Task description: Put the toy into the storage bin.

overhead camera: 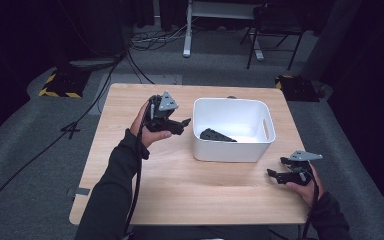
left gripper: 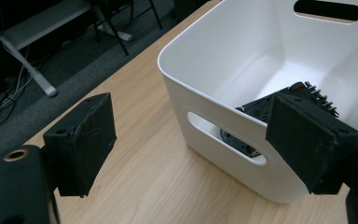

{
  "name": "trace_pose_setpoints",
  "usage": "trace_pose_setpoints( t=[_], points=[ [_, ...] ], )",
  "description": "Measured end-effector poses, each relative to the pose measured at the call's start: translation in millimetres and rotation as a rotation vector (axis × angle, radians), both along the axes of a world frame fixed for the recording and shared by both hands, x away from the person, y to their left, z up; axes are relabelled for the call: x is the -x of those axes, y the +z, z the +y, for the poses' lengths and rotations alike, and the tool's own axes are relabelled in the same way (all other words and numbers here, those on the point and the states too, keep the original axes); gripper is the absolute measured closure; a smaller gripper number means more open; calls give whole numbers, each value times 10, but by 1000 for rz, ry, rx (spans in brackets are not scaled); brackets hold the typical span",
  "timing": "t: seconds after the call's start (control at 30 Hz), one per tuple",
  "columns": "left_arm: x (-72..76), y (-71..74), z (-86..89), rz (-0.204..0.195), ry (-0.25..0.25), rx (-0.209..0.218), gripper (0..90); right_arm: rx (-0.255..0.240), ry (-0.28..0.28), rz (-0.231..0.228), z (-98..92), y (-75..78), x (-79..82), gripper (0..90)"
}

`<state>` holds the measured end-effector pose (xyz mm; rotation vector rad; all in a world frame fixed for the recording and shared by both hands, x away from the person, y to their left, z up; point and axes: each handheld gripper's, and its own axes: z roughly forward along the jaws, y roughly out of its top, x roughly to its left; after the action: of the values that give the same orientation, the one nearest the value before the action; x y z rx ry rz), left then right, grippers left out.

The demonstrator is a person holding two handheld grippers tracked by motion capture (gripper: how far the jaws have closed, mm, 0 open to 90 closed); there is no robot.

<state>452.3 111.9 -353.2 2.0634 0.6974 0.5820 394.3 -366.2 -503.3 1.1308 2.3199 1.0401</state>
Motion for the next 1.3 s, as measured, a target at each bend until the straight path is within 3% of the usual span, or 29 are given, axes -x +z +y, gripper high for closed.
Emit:
trace_pose_setpoints(
  t=[0.43,0.53,0.57,0.67,0.83,0.97,1.2,1.23,1.3],
  points=[
    [95,-111,92,-5,28,-58,162,0,0,1,0,1,0,178],
    [115,-149,112,10,30,-39,162,0,0,2,0,1,0,178],
    [116,-154,137,1,31,-65,162,0,0,2,0,1,1,178],
    [136,-186,170,13,37,-59,162,1,0,1,0,1,0,178],
    [169,-233,232,13,39,-94,163,0,0,1,0,1,0,178],
    [201,-269,282,13,58,-85,163,1,0,1,0,0,0,178],
    [259,-328,379,2,79,-115,163,1,0,0,0,0,0,178],
    [272,-348,385,22,73,-101,162,1,0,1,0,0,0,178],
    [285,-362,424,18,81,-110,163,1,0,0,0,0,0,178]
  ],
)
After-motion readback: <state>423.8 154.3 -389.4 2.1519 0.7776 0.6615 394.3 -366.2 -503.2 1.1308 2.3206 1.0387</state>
